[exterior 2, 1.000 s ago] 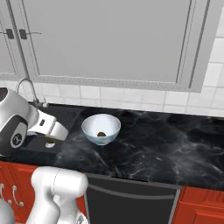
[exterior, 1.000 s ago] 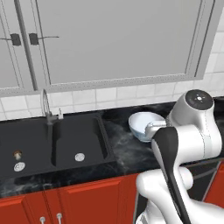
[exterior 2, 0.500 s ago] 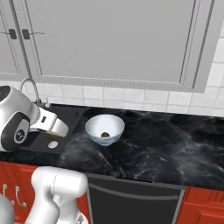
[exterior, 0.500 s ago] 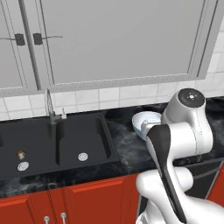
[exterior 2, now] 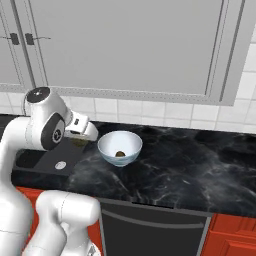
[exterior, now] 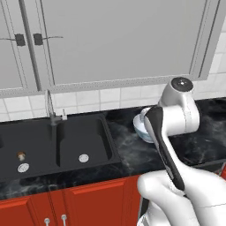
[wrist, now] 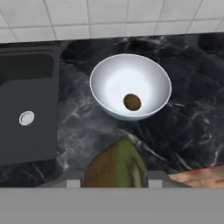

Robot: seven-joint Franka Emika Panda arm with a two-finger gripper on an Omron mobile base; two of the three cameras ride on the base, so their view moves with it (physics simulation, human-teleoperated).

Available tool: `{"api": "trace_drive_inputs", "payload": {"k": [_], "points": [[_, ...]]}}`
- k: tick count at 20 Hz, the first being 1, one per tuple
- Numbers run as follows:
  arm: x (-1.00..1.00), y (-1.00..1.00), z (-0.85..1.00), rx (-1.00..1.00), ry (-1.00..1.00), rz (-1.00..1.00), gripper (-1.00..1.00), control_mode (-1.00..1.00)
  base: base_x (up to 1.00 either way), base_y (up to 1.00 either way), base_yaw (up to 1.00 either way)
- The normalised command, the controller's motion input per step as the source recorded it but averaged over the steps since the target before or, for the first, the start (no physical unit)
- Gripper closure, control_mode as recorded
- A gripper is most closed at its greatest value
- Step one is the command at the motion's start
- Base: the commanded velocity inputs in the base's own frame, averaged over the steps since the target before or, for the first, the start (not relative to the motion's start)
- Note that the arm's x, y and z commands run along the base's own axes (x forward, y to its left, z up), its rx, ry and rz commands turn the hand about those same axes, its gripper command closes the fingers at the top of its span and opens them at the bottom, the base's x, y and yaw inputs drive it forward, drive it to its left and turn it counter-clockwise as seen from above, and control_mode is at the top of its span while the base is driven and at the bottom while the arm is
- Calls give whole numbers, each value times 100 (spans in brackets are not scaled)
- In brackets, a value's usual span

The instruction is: Pick the kiwis from the cabinet and place them in one bowl. Pick the mushroom from the sink and place it in the other bowl.

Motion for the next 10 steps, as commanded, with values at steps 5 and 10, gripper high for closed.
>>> {"api": "trace_drive_inputs", "payload": {"k": [5,10], "points": [[74,-47,-15,0,24,-3,100,-100,0,0,0],[80,-51,-46,10,10,0,100,-100,0,0,0]]}}
